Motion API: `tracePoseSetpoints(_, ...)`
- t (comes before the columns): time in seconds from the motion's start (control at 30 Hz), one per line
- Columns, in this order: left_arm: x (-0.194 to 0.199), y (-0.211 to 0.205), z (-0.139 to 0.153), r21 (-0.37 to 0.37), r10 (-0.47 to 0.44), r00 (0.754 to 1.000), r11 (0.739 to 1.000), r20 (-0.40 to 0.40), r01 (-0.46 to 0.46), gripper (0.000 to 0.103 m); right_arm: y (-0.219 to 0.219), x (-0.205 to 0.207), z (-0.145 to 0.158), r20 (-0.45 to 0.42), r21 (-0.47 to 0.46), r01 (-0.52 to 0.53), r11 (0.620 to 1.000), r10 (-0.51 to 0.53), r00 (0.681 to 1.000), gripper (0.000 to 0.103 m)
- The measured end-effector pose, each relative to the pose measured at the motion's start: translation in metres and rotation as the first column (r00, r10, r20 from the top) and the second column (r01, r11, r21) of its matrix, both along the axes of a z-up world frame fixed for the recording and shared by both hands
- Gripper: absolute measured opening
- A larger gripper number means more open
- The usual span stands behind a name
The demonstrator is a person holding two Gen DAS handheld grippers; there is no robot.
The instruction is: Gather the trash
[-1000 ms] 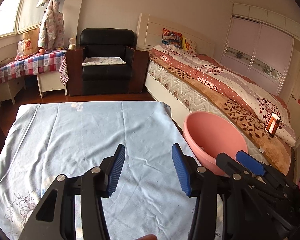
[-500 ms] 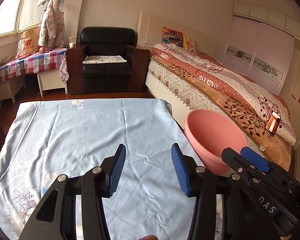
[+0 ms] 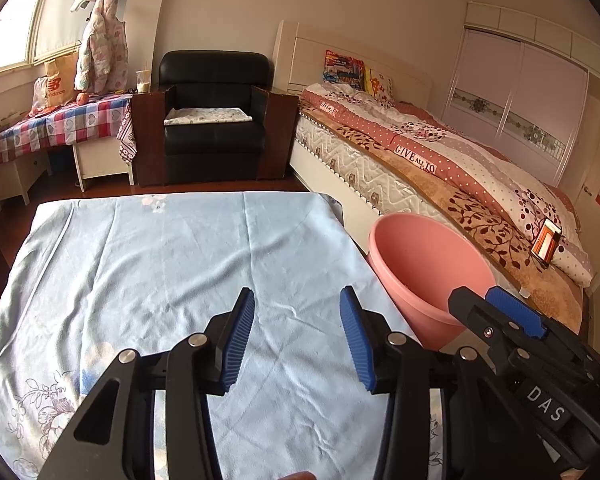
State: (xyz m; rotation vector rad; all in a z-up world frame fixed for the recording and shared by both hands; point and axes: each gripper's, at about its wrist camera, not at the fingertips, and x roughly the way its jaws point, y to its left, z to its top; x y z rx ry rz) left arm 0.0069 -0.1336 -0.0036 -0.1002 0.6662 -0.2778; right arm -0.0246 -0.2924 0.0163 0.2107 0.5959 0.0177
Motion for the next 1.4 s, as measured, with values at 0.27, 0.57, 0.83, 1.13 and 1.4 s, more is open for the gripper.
tracePoseSetpoints(0.27, 0.000, -0.002, -0.002, -0.001, -0.002, 1.000, 1.000, -0.003, 0.002, 0.043, 0.000, 0.000, 0.000, -0.002, 0.000, 0.000, 1.000, 0.000, 1.000, 0.055)
tracePoseSetpoints(0.57, 0.001, -0.005, -0.006, 0.000, -0.006, 1.000, 1.000, -0.009, 0.006, 0.043, -0.001, 0.001, -0.002, -0.007, -0.001, 0.003, 1.000, -0.003, 1.000, 0.055)
tracePoseSetpoints(0.83, 0.002, -0.005, -0.010, 0.001, -0.008, 1.000, 1.000, -0.016, 0.008, 0.043, -0.003, 0.002, -0.005, -0.011, -0.002, 0.004, 1.000, -0.005, 1.000, 0.055)
tracePoseSetpoints(1.13, 0.003, -0.008, -0.016, 0.009, -0.015, 1.000, 1.000, -0.028, 0.015, 0.043, -0.005, 0.003, -0.009, -0.016, 0.001, 0.006, 1.000, -0.006, 1.000, 0.055)
tracePoseSetpoints(1.4, 0.003, -0.010, -0.017, 0.012, -0.019, 0.999, 1.000, -0.030, 0.019, 0.043, -0.004, 0.004, -0.011, -0.020, 0.002, 0.008, 1.000, -0.008, 1.000, 0.055)
